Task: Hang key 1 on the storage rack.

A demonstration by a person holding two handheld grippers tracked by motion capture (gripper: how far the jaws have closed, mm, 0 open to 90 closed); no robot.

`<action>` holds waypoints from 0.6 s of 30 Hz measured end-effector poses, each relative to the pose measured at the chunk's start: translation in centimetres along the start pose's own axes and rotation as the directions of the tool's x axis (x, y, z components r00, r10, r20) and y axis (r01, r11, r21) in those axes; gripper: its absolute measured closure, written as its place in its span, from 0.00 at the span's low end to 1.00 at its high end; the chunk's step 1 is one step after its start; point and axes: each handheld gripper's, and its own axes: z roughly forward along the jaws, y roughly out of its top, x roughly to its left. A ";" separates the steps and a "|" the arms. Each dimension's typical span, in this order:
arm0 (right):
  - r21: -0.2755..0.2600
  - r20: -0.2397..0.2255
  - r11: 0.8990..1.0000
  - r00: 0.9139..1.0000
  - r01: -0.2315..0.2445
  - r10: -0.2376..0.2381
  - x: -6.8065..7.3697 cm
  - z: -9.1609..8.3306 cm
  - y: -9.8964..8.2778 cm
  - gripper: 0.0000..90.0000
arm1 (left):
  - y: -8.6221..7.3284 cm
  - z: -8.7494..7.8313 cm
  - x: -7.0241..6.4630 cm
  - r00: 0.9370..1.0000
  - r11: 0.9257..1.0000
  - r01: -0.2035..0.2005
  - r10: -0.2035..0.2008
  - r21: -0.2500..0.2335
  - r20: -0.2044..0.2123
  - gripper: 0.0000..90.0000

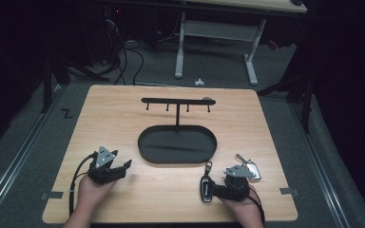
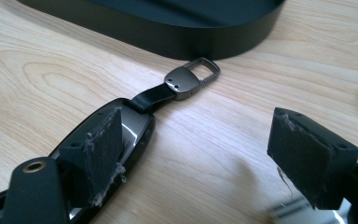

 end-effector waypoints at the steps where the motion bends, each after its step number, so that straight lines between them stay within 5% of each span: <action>1: 0.000 0.000 1.000 1.000 0.000 0.000 0.0 0.0 0.0 0.21 | 0.0 0.0 0.0 1.000 1.000 -0.001 0.001 0.000 0.000 0.38; 8: -0.053 -0.042 0.998 0.999 -0.025 0.023 1.2 -0.6 0.5 0.22 | 0.1 0.3 -0.2 1.000 1.000 -0.010 0.010 0.006 0.008 0.38; 12: -0.008 -0.070 1.000 0.997 0.018 -0.019 2.7 0.3 0.5 0.26 | 0.1 0.3 -0.3 1.000 1.000 -0.015 0.015 0.008 0.009 0.38; 18: 0.032 -0.091 0.999 0.995 0.037 -0.034 3.0 0.9 0.4 0.37 | 0.1 0.5 -0.3 1.000 1.000 -0.015 0.015 0.011 0.013 0.38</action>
